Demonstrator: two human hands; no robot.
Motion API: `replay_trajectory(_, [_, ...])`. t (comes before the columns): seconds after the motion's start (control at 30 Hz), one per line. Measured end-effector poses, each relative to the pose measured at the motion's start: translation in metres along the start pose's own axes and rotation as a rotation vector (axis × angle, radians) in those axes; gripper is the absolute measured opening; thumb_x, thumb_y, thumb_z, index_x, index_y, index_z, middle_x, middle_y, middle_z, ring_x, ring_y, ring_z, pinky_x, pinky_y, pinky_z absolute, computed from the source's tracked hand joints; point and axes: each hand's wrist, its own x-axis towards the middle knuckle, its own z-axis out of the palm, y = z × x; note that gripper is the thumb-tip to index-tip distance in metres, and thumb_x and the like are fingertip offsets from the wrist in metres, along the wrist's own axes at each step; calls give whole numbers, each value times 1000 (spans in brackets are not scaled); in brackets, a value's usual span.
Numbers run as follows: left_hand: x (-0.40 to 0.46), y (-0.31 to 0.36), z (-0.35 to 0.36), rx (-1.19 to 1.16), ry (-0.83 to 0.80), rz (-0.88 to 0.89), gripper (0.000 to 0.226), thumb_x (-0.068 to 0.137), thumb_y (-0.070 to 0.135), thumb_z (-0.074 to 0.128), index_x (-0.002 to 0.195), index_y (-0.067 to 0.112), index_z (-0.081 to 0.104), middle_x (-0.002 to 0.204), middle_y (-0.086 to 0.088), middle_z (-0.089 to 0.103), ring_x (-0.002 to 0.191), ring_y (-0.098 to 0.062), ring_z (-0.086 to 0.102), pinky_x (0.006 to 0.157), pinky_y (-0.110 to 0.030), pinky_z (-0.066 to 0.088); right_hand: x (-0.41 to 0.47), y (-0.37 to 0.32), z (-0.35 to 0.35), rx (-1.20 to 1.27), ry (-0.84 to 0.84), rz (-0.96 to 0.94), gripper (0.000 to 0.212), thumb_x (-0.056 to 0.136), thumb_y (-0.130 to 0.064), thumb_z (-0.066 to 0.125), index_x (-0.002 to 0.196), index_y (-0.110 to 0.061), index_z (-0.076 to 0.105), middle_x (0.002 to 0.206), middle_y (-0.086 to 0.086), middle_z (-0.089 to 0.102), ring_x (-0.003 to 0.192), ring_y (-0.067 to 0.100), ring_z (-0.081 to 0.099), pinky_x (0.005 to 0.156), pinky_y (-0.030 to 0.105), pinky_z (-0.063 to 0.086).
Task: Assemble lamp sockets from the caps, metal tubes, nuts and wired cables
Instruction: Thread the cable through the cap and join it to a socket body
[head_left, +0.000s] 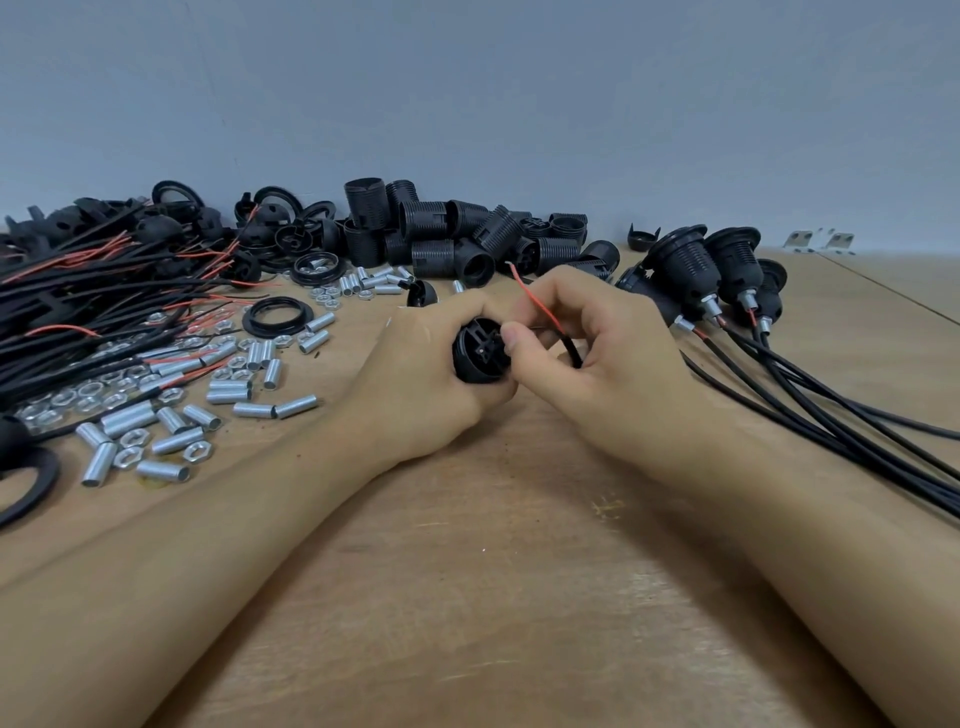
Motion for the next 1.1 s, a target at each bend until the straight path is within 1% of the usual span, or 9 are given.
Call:
replay_trajectory(0.1, [0, 1, -1, 2, -3, 18, 19, 69, 18, 76, 85, 19, 66, 75, 10, 65, 69, -8, 59, 64, -20, 44, 0, 1, 1, 43, -4, 25, 4, 91, -10, 63, 87, -10, 63, 75, 9, 65, 70, 26, 62, 68, 43, 52])
replay_trajectory(0.2, [0, 2, -1, 10, 1, 17, 16, 69, 20, 73, 83, 17, 65, 72, 13, 63, 67, -7, 58, 64, -18, 42, 0, 3, 0, 70, -3, 39, 6, 92, -8, 62, 88, -12, 64, 78, 14, 65, 72, 32, 62, 57, 41, 52])
replay_trajectory(0.27, [0, 2, -2, 11, -2, 17, 16, 70, 20, 73, 85, 17, 67, 72, 14, 63, 69, -6, 59, 65, -18, 43, 1, 3, -1, 71, -10, 37, 7, 93, -8, 62, 87, -12, 65, 78, 15, 65, 72, 33, 61, 55, 44, 51])
replay_trajectory(0.37, [-1, 2, -2, 25, -2, 20, 18, 72, 21, 73, 88, 15, 68, 76, 8, 67, 72, -13, 63, 67, -29, 49, 1, 4, -1, 89, -16, 46, 6, 93, -8, 63, 89, -10, 66, 75, 16, 65, 70, 34, 62, 54, 45, 54])
replay_trajectory(0.5, [0, 2, -2, 25, -1, 14, 17, 72, 20, 72, 85, 11, 67, 76, 1, 68, 73, -21, 62, 68, -43, 50, 0, 3, -3, 111, -50, 43, 4, 93, -7, 64, 91, -8, 66, 71, 13, 64, 65, 24, 64, 53, 34, 58])
replay_trajectory(0.63, [-1, 3, -1, 27, -22, 24, 20, 73, 18, 71, 90, 9, 70, 81, 0, 70, 77, -21, 66, 71, -44, 51, 0, 4, -1, 124, -31, 73, 8, 91, -4, 64, 87, -10, 66, 69, 14, 62, 59, 26, 63, 54, 32, 58])
replay_trajectory(0.77, [-1, 0, 0, 40, -69, 22, 24, 73, 20, 69, 93, 5, 68, 82, -8, 70, 78, -27, 66, 71, -48, 50, 0, 5, -1, 122, -51, 73, 8, 91, -2, 66, 87, -10, 66, 71, 13, 63, 58, 22, 64, 54, 27, 57])
replay_trajectory(0.9, [-1, 0, 0, 29, -45, 12, 26, 70, 22, 70, 90, 6, 68, 82, -9, 70, 78, -29, 65, 70, -48, 49, -1, 6, -1, 82, -47, 61, 5, 91, -4, 67, 89, -8, 66, 71, 10, 65, 56, 17, 66, 58, 38, 58])
replay_trajectory(1.1, [-3, 2, -1, 17, -69, 43, 17, 73, 7, 75, 89, 8, 68, 82, -6, 70, 76, -26, 66, 70, -46, 50, -4, 3, 1, 73, -18, 53, 13, 90, -5, 68, 84, -17, 68, 71, 2, 65, 61, 19, 65, 60, 41, 57])
